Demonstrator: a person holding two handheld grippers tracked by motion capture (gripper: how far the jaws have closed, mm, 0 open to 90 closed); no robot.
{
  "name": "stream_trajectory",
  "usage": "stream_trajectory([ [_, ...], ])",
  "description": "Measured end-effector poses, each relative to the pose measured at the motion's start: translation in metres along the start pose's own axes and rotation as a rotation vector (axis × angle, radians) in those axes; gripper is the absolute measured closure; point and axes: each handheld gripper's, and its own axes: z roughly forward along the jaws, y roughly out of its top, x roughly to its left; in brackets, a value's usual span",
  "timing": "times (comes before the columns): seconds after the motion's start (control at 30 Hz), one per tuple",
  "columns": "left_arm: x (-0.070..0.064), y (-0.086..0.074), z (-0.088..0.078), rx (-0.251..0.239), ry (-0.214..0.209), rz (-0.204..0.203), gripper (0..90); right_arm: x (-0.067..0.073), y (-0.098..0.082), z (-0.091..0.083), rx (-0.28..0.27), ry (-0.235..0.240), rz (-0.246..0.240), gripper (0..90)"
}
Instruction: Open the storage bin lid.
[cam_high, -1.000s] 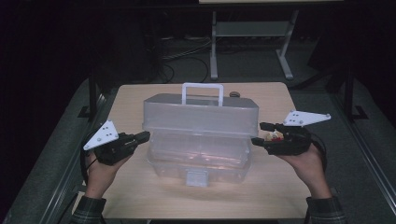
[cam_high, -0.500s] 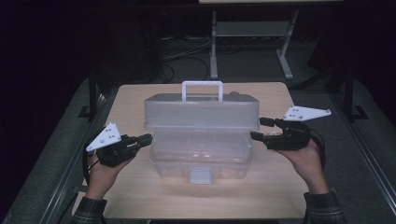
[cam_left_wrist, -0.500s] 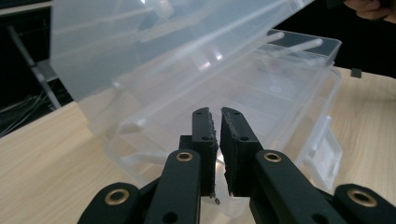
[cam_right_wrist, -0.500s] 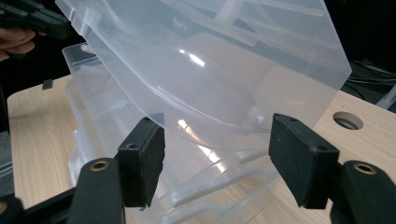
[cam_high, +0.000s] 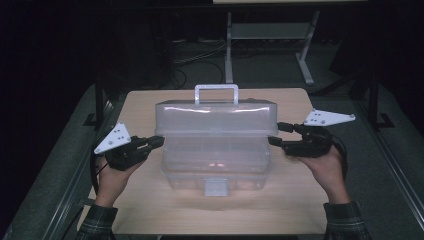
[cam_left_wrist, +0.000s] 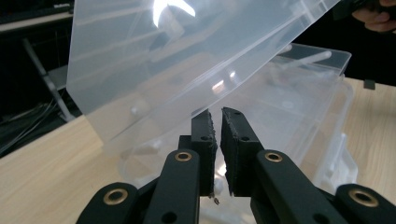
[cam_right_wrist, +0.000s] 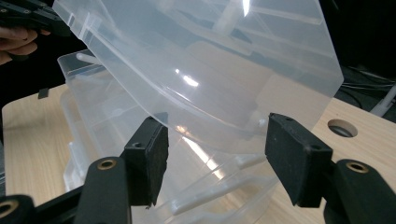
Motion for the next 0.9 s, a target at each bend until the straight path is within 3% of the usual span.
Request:
stream_trajectory([
  [0.47, 0.007, 0.012, 0.006, -0.018, 0.006, 0.014, 82.6, -0.005, 0.011, 0.006, -0.029, -0.030, -0.003, 43.0],
  [0.6, 0.009, 0.014, 0.008, -0.018, 0.009, 0.017, 82.5, -0.004, 0.012, 0.012, -0.010, -0.091, -0.024, 46.5],
  [0.9, 0.008, 0.016, 0.009, -0.019, 0.001, 0.017, 79.0, -0.007, 0.013, 0.013, -0.026, -0.157, -0.017, 59.6],
])
